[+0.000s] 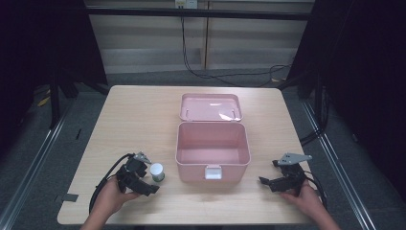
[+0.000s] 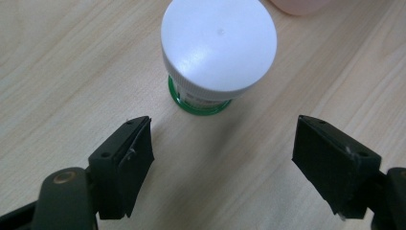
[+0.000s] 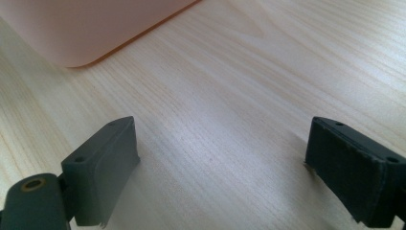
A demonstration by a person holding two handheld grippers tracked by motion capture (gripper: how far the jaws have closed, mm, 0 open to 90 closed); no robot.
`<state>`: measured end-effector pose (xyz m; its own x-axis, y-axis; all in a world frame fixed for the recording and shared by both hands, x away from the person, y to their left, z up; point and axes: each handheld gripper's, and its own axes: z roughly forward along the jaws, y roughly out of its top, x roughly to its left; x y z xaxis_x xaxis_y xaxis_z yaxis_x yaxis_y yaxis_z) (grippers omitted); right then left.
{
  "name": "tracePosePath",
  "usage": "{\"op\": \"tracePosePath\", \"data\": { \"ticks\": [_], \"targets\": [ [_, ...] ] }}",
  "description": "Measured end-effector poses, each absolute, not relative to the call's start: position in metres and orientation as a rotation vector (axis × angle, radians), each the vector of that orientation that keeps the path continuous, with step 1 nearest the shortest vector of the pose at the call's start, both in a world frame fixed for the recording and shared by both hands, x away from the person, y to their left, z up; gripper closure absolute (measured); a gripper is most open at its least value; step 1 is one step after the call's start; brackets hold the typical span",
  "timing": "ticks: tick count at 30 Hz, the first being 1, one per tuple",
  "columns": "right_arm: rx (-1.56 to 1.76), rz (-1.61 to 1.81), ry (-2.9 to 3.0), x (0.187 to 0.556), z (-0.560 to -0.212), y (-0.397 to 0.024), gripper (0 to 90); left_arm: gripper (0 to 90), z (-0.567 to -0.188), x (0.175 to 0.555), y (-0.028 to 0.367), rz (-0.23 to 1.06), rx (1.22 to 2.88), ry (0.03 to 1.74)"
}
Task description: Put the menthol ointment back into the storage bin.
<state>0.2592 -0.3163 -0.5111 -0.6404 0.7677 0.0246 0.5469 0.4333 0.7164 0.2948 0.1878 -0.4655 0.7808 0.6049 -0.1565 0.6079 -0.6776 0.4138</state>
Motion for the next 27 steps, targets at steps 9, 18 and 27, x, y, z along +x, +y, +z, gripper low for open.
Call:
{"op": "tracePosePath", "data": {
  "ticks": [9,18,27],
  "targets": [
    [1.131,1.023,2.385,0.259,-0.511,-0.316,10.1,22.4,-0.451,0.301,0.181,-0.025,2.576,0.918],
    [1.132,1.023,2.385,0.259,-0.511,-0.316,10.0,22.8,-0.435,0.307,0.171,-0.036,2.637,0.903],
    [1.131,1.023,2.385,0.259,-0.511,-0.316,10.1,24.1,-0.430,0.313,0.164,-0.052,2.687,0.897]
  ]
}}
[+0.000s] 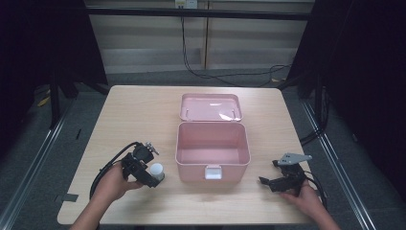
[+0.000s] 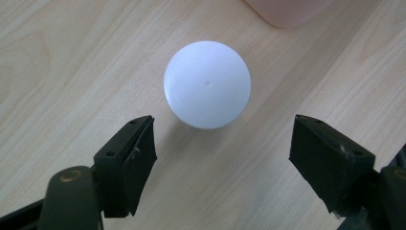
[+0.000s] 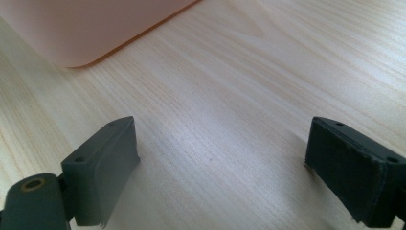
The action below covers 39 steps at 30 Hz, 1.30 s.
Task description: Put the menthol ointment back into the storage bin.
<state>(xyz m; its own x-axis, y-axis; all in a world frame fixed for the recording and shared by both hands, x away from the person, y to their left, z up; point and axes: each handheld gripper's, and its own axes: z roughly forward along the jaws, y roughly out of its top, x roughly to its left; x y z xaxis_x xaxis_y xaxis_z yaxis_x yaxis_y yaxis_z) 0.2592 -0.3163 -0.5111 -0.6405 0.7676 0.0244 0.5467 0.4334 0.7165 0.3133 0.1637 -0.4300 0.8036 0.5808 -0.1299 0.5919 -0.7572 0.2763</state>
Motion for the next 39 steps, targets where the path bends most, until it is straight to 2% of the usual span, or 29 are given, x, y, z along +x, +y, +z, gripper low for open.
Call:
{"op": "tracePosePath", "data": {
  "ticks": [14,17,19,27,34,36,39],
  "targets": [
    [1.131,1.023,2.385,0.259,-0.511,-0.316,10.0,28.4,-0.431,0.330,0.148,-0.044,2.735,0.910],
    [1.131,1.023,2.385,0.259,-0.511,-0.316,10.1,30.6,-0.432,0.331,0.148,-0.032,2.732,0.931],
    [1.131,1.023,2.385,0.259,-0.511,-0.316,10.0,35.4,-0.432,0.334,0.149,-0.043,2.730,0.923],
    [1.131,1.023,2.385,0.259,-0.511,-0.316,10.1,37.8,-0.429,0.338,0.148,-0.037,2.722,0.927],
    [1.132,1.023,2.385,0.259,-0.511,-0.316,10.1,44.5,-0.430,0.339,0.145,-0.048,2.709,0.920],
    [1.131,1.023,2.385,0.259,-0.511,-0.316,10.1,49.4,-0.430,0.340,0.144,-0.060,2.715,0.910],
    [1.131,1.023,2.385,0.259,-0.511,-0.316,10.1,49.9,-0.429,0.340,0.143,-0.064,2.724,0.913]
  ]
}}
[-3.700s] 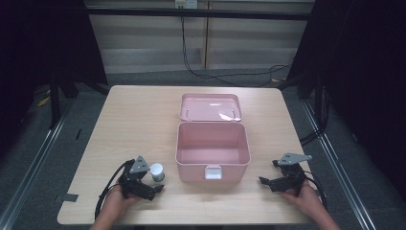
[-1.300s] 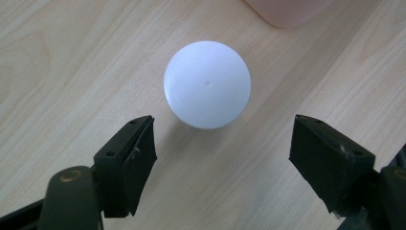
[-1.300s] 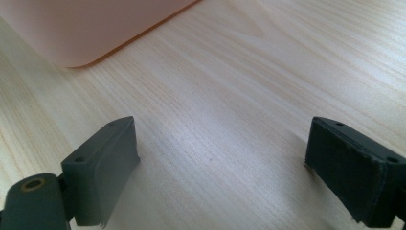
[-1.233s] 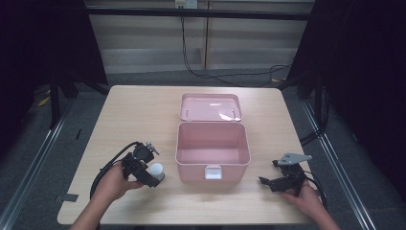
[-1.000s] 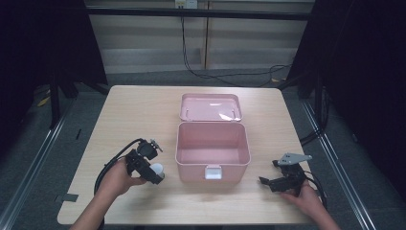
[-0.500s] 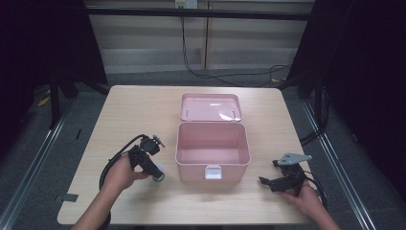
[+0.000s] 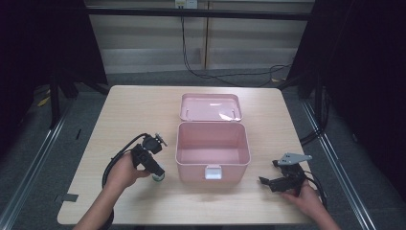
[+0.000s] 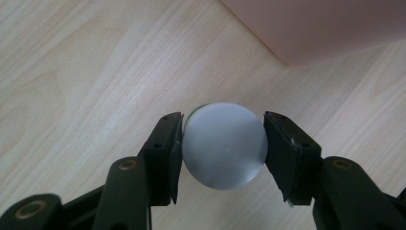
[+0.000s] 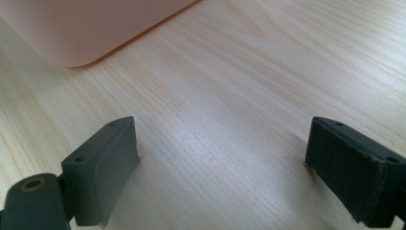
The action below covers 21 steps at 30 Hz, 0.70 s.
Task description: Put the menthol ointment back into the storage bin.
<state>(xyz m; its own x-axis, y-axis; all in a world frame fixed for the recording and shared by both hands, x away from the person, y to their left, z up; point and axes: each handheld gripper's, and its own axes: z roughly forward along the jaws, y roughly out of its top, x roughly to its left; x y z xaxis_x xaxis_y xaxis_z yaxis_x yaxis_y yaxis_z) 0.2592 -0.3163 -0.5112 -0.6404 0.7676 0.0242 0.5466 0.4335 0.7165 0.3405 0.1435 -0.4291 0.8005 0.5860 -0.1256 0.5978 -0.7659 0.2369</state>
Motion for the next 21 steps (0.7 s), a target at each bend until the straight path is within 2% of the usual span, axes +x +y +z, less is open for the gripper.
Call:
{"op": "tracePosePath", "data": {
  "ticks": [7,21],
  "targets": [
    [1.132,1.024,2.385,0.259,-0.511,-0.316,10.1,50.6,-0.421,0.341,0.145,-0.053,2.718,0.948],
    [1.131,1.023,2.385,0.259,-0.511,-0.316,10.1,50.6,-0.375,0.344,0.143,-0.081,2.761,0.932]
  ]
}}
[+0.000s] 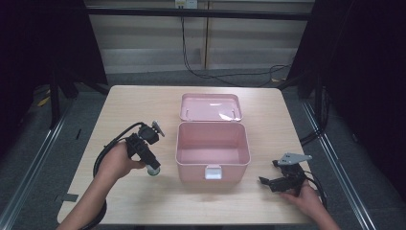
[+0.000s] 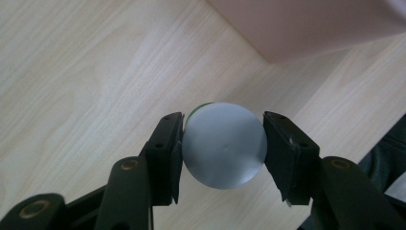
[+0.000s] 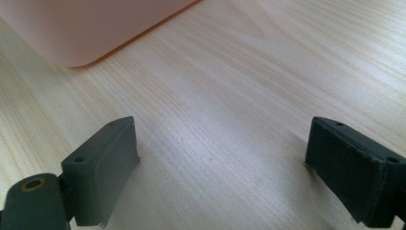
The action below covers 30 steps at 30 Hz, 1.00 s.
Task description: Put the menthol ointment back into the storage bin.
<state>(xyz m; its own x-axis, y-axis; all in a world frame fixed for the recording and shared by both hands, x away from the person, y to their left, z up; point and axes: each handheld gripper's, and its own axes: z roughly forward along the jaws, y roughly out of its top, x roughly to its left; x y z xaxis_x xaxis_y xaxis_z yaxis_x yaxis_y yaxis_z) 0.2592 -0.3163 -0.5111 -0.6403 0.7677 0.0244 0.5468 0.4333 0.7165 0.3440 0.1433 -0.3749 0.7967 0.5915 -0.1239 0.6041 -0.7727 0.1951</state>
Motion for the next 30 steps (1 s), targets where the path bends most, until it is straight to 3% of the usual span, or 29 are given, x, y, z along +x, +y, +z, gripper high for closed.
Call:
{"op": "tracePosePath", "data": {
  "ticks": [30],
  "targets": [
    [1.129,1.025,2.383,0.259,-0.511,-0.316,10.0,50.6,-0.310,0.365,0.116,-0.076,2.761,0.901]
  ]
}}
